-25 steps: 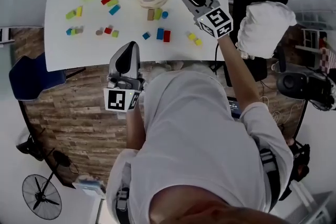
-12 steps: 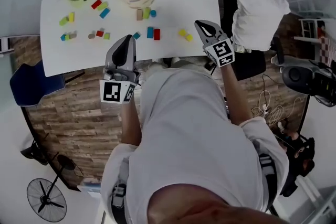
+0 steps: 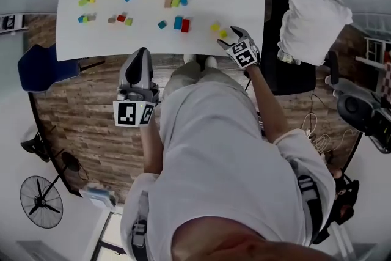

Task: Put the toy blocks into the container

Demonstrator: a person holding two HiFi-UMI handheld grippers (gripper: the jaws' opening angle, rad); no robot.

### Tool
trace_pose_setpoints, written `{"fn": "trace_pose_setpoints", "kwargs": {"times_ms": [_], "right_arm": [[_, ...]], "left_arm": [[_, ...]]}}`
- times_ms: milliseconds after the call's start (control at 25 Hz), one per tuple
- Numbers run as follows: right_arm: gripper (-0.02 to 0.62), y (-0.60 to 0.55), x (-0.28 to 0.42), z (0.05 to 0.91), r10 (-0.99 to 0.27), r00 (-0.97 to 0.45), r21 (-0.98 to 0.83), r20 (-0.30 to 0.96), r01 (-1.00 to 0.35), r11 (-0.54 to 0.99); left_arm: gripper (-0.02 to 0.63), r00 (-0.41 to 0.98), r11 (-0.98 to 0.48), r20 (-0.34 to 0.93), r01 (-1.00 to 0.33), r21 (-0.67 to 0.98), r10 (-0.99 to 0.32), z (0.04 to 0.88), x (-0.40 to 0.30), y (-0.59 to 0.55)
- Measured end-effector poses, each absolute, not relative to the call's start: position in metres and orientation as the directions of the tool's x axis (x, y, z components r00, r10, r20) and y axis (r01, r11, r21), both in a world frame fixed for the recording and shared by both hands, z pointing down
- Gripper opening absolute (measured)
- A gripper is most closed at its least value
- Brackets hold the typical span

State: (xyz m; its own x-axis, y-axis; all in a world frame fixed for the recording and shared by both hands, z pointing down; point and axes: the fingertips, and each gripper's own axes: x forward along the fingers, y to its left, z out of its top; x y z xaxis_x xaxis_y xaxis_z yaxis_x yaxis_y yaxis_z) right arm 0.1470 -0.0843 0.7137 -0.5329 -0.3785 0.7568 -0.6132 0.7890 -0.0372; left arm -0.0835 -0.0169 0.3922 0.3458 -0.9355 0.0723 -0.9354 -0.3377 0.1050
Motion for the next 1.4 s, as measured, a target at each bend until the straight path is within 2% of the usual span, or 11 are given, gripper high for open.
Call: {"fn": "trace_pose_setpoints", "kwargs": {"times_ms": [160, 280, 360, 440, 480, 760, 1040, 1400], "right_arm": [[0.331, -0.078, 0.143, 0.742, -0.303, -0.505, -0.063, 0.808, -0.586, 0.808], [0.307, -0.08, 0.143, 0.756, -0.292, -0.499, -0.069, 0.816, -0.585, 0.808], [0.255, -0.079, 0.144, 0.762, -0.288, -0.491, -0.065, 0.822, -0.583, 0.81], [0.143, -0.076, 0.146, 0.763, -0.29, -0.485, -0.049, 0.825, -0.572, 0.819], [0.137, -0.075, 0.146, 0.761, -0.293, -0.491, -0.043, 0.821, -0.564, 0.825], [0.133, -0.084, 0.148, 0.731, -0.403, -0.576, -0.058, 0.711, -0.619, 0.783], [0.134, -0.104, 0.15, 0.67, -0.528, -0.647, -0.092, 0.55, -0.675, 0.732], [0.133, -0.142, 0.17, 0.561, -0.703, -0.642, -0.071, 0.306, -0.752, 0.656]], "left_arm": [[-0.002, 0.291, -0.283, 0.091, -0.955, 0.092, -0.952, 0.392, -0.084, 0.006], [-0.002, 0.265, -0.258, 0.1, -0.963, 0.08, -0.959, 0.393, -0.083, 0.02], [-0.002, 0.258, -0.251, 0.102, -0.965, 0.071, -0.961, 0.392, -0.083, 0.027], [-0.002, 0.251, -0.246, 0.1, -0.967, 0.065, -0.963, 0.391, -0.083, 0.03], [-0.002, 0.249, -0.244, 0.096, -0.968, 0.063, -0.964, 0.39, -0.083, 0.031], [-0.002, 0.281, -0.277, 0.079, -0.959, 0.057, -0.956, 0.389, -0.074, 0.02], [-0.002, 0.366, -0.364, 0.037, -0.929, 0.061, -0.93, 0.384, -0.065, -0.019], [-0.002, 0.48, -0.478, 0.013, -0.876, 0.066, -0.877, 0.38, -0.051, -0.074]]}}
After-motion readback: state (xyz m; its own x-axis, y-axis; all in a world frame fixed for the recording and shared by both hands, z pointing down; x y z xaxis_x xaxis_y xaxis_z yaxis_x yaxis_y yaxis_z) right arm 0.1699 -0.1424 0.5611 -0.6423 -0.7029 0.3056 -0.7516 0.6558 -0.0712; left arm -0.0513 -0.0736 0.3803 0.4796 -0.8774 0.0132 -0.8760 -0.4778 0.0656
